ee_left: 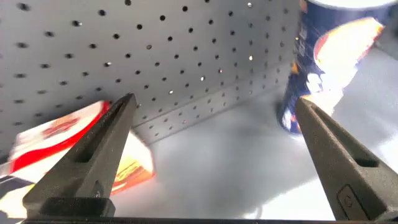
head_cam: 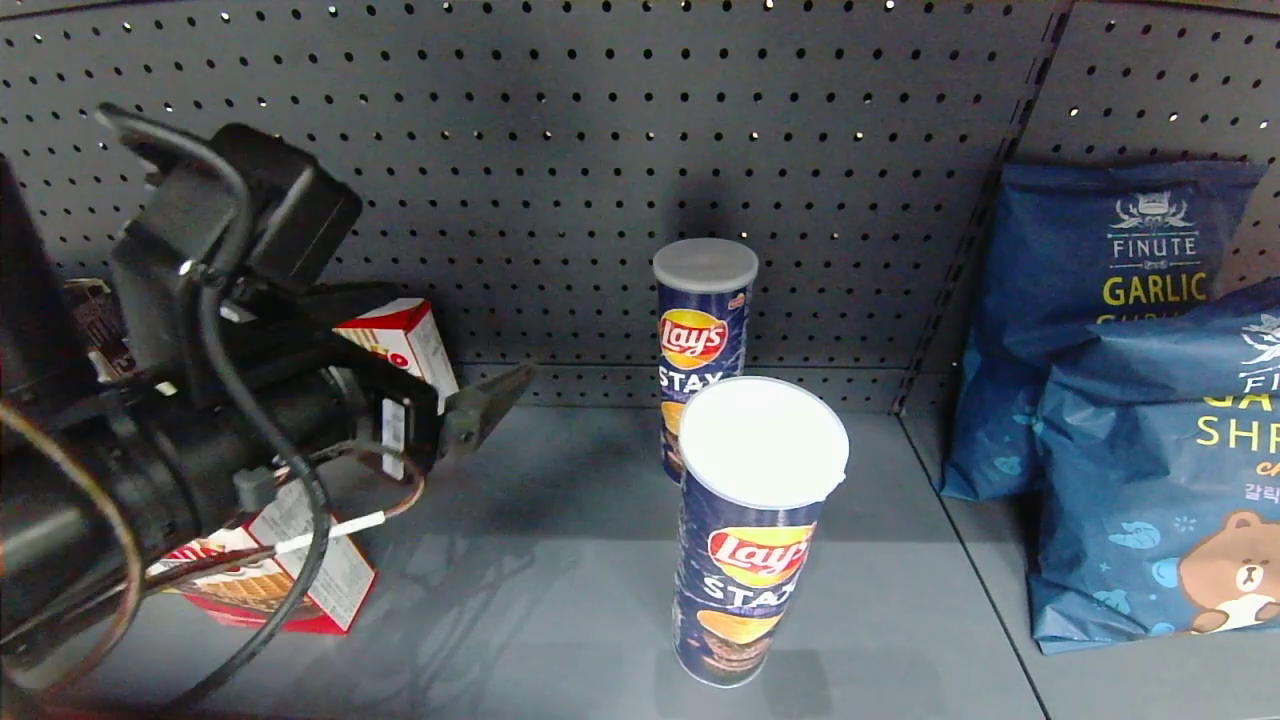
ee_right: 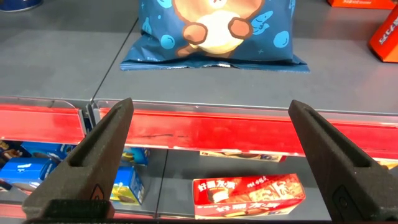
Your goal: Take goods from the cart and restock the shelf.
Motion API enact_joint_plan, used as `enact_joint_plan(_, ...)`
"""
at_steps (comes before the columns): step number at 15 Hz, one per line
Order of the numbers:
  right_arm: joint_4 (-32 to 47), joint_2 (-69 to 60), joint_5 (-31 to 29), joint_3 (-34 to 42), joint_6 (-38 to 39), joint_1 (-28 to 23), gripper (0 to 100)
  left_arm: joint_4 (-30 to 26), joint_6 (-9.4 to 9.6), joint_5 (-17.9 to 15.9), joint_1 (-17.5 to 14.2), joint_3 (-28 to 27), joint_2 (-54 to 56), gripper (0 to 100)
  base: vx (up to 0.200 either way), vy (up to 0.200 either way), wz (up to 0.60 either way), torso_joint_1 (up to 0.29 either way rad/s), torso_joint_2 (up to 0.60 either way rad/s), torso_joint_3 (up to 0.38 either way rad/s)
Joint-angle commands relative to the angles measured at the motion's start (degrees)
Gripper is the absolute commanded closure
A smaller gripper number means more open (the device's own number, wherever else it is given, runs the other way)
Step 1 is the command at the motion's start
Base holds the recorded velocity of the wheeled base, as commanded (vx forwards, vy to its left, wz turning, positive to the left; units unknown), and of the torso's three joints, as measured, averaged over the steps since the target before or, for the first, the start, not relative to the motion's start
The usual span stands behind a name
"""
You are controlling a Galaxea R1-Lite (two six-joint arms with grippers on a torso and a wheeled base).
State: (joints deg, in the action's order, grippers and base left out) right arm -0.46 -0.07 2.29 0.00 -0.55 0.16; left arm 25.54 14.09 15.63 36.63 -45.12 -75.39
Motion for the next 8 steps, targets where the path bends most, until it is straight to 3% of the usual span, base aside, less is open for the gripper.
enact_joint_plan(1,-0.06,0.07,0.17,0.00,0.11,0.02,0,0.04,2.87,0.02,0.46,7.94,9.03,0,0.000,0.000,0.00,0.000,0.00,0.000)
enact_joint_plan(3,-1.29,2.27,-0.36,-1.93,1.25,0.46,0,0.92,2.34,0.28,0.37,9.08,9.12,0,0.000,0.000,0.00,0.000,0.00,0.000)
enact_joint_plan(4,-3.40,14.31,-0.89,-13.54,4.77,0.63,0,2.32,2.17,0.28,0.11,8.03,8.50,0,0.000,0.000,0.00,0.000,0.00,0.000)
enact_joint_plan(5,-3.40,23.89,0.26,-20.21,7.49,0.98,0,3.55,2.08,0.28,0.19,6.80,6.57,0,0.000,0.000,0.00,0.000,0.00,0.000)
enact_joint_plan(8,-3.40,31.27,10.10,-20.48,-1.65,5.03,0,5.49,0.32,0.28,-0.33,6.88,4.81,0,0.000,0.000,0.00,0.000,0.00,0.000)
